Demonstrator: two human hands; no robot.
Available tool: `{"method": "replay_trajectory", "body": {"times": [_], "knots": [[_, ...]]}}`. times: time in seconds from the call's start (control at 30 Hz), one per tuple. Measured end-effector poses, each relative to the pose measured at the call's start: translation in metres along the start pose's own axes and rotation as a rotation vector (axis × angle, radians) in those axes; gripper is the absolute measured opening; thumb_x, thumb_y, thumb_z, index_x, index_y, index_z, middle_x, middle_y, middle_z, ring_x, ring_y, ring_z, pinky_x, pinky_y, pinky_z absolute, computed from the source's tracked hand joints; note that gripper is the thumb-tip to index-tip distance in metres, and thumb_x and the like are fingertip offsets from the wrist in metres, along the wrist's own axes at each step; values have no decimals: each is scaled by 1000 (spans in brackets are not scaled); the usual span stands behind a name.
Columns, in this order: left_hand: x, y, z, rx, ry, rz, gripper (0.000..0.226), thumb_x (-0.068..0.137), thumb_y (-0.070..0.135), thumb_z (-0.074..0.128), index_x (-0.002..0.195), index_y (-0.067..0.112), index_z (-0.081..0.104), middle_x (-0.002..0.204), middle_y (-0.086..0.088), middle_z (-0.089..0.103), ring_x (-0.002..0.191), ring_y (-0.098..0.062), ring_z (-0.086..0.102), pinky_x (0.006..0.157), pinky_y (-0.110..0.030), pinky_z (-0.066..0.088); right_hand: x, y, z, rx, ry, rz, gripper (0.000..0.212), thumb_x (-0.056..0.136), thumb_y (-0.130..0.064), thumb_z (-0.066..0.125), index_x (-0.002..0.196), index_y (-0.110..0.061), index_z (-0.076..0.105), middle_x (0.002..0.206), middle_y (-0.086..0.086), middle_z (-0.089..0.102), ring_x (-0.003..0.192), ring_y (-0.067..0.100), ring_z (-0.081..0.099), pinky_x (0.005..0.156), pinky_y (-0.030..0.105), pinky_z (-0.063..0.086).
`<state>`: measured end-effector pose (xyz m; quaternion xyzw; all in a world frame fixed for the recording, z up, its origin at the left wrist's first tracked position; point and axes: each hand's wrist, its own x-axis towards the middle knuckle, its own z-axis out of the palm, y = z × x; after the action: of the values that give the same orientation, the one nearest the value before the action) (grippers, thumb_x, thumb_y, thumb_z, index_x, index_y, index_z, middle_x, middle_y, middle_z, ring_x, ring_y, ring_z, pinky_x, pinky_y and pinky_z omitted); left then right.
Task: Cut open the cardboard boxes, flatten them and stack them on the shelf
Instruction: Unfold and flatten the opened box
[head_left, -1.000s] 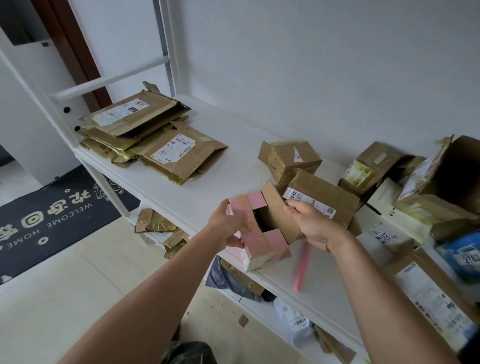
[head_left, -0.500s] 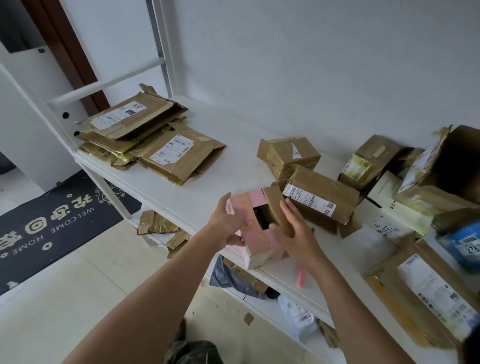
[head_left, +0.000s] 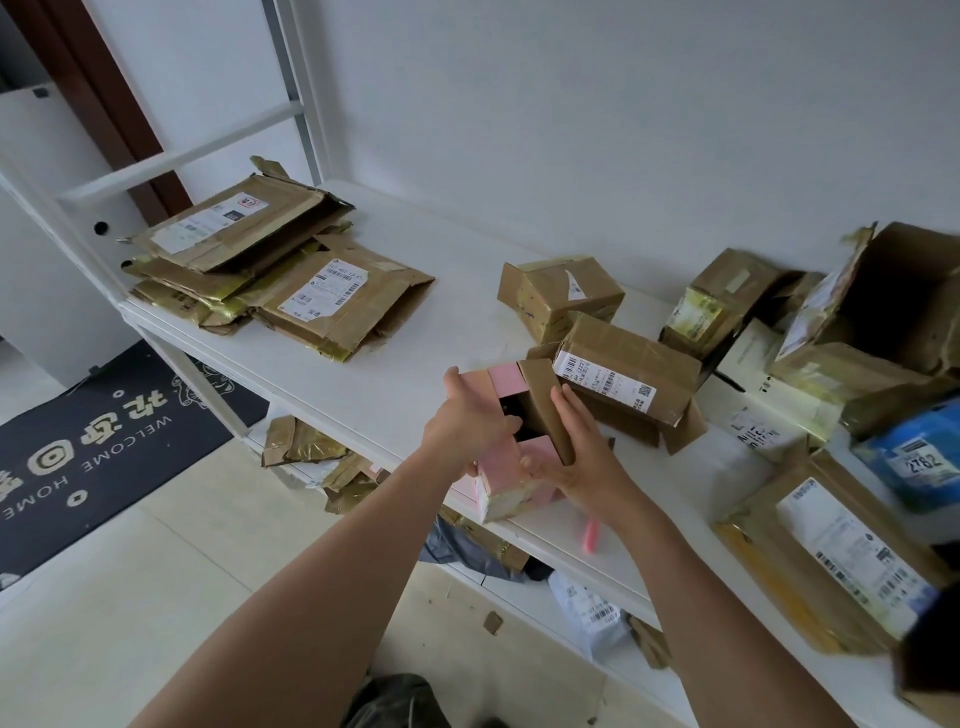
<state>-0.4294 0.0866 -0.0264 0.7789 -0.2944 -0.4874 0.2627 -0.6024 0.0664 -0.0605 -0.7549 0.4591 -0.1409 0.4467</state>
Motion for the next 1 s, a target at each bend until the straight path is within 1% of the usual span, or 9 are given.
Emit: {"method": "replay_trajectory", "body": {"times": [0.2, 0.3, 0.4, 0.53, 0.7, 0.77, 0.87, 0.93, 1.0], "knots": [[2, -9, -9, -139, -121, 40, 94, 83, 26, 67, 146, 47, 0, 113, -7, 52, 94, -34, 67, 69, -49, 62, -2, -4, 0, 58, 17, -2, 140, 45, -99, 48, 158, -28, 4, 163, -16, -6, 142, -1, 4, 110, 30, 26], [1, -18, -25, -356, -312, 58, 86, 89, 22, 68, 149, 48, 12, 132, -11, 50, 105, -36, 65, 74, -51, 61, -2, -1, 0, 62, 8, 22, 125, 59, -90, 53, 157, -31, 3, 163, -18, -6, 145, 5, 6, 111, 37, 31], [-2, -36, -45, -580, -499, 74, 73, 93, 19, 66, 148, 46, 28, 139, -9, 53, 107, -41, 67, 86, -54, 57, -1, 3, 2, 59, 9, 29, 102, 75, -66, 61, 156, -38, 5, 161, -24, -5, 142, 0, 7, 107, 31, 29], [-2, -49, -53, -689, -611, 128, 67, 96, 10, 60, 147, 44, 34, 139, -13, 56, 113, -50, 61, 91, -59, 53, 0, 0, 3, 97, 15, 23, 102, 74, -64, 65, 155, -40, 9, 160, -26, -1, 137, -7, 7, 111, 30, 26], [-6, -63, -57, -813, -584, 172, 77, 80, -3, 58, 141, 39, 38, 136, -20, 54, 98, -39, 69, 70, -50, 58, 7, -21, 9, -99, 104, -101, 102, 73, -68, 64, 156, -35, 15, 162, -21, 1, 135, -9, 11, 105, 23, 26], [-6, -73, -57, -895, -519, 196, 83, 80, -9, 53, 140, 44, 36, 130, -21, 56, 93, -36, 70, 66, -47, 58, 10, -35, 12, -284, 244, -209, 94, 73, -71, 59, 154, -37, 24, 162, -10, 17, 133, -2, 27, 86, 14, 40], [-5, -80, -56, -1065, -429, 249, 84, 86, -19, 46, 138, 46, 39, 131, -21, 59, 108, -41, 65, 76, -54, 57, 13, -46, 12, -333, 408, -317, 76, 80, -56, 64, 149, -41, 35, 135, -4, 44, 108, 0, 52, 53, 4, 40], [-7, -82, -53, -1086, -369, 267, 80, 85, -22, 48, 133, 42, 44, 129, -21, 59, 110, -42, 65, 78, -54, 57, 16, -49, 10, -156, 379, -313, 64, 89, -35, 66, 147, -39, 40, 128, -8, 49, 102, -1, 57, 64, 6, 48], [-9, -84, -51, -1019, -227, 234, 72, 85, -20, 52, 130, 35, 45, 125, -18, 57, 102, -36, 68, 74, -47, 60, 16, -51, 8, -21, 298, -301, 54, 96, -12, 60, 144, -33, 45, 135, -15, 52, 114, -8, 56, 84, 8, 49]]}}
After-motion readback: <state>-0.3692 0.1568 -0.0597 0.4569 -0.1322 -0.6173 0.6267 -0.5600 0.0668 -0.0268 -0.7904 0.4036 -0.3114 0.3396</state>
